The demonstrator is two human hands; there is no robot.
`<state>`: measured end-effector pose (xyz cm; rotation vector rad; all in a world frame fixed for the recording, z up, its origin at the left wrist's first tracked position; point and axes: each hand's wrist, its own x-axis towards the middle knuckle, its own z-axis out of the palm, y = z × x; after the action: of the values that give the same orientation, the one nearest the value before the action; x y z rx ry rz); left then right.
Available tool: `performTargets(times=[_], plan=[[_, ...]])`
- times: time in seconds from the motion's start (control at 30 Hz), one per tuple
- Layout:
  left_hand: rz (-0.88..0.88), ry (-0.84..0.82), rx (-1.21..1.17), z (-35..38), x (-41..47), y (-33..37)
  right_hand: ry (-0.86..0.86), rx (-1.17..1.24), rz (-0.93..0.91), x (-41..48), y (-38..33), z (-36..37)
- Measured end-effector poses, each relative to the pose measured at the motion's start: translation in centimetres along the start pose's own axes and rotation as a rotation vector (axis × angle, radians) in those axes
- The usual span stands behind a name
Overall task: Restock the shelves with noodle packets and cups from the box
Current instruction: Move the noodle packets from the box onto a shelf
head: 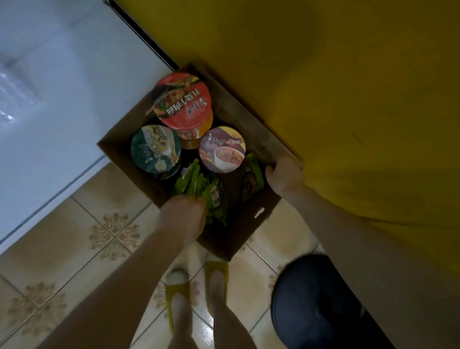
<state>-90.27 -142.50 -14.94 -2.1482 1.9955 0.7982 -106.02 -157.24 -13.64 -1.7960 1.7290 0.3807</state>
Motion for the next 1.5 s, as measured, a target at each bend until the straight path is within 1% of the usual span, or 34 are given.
performTargets(times=[0.17,0.3,0.5,0.67,0.77,0.87,1.0,1.1,1.2,1.37,1.5], plan=[[-0.054,-0.135,0.020,5.9,6.0,-0.9,-0.034,0.098,0.082,5.2,1.9,5.9],[-0.090,-0.226,0.048,10.3,10.5,-1.9,-0.065,0.083,0.124,9.2,3.3,9.3],[-0.119,-0.274,0.146,14.4,14.0,-2.1,-0.137,0.050,0.224,13.3,4.9,11.8],[-0.154,-0.243,0.244,15.6,15.4,-1.6,-0.195,0.028,0.282,14.5,5.4,13.7],[-0.177,-0.275,0.244,16.1,15.9,-1.4,-0.198,0.027,0.287,14.7,5.5,14.6],[-0.193,-0.304,0.179,16.7,16.0,-1.2,-0.214,0.024,0.273,14.5,5.8,15.3],[-0.232,-0.296,0.076,16.5,15.5,-0.7,-0.173,0.028,0.233,13.8,5.5,15.4],[-0.256,-0.275,-0.010,15.9,14.4,-0.1,-0.126,0.019,0.209,12.8,5.1,14.5],[-0.284,-0.244,-0.128,14.6,12.8,0.5,-0.117,0.019,0.197,11.4,4.8,13.0],[-0.269,-0.180,-0.236,10.2,8.8,2.4,-0.145,0.074,0.189,7.9,3.8,9.6],[-0.303,-0.129,-0.322,5.7,5.6,3.6,-0.105,0.129,0.168,4.1,2.1,5.9]])
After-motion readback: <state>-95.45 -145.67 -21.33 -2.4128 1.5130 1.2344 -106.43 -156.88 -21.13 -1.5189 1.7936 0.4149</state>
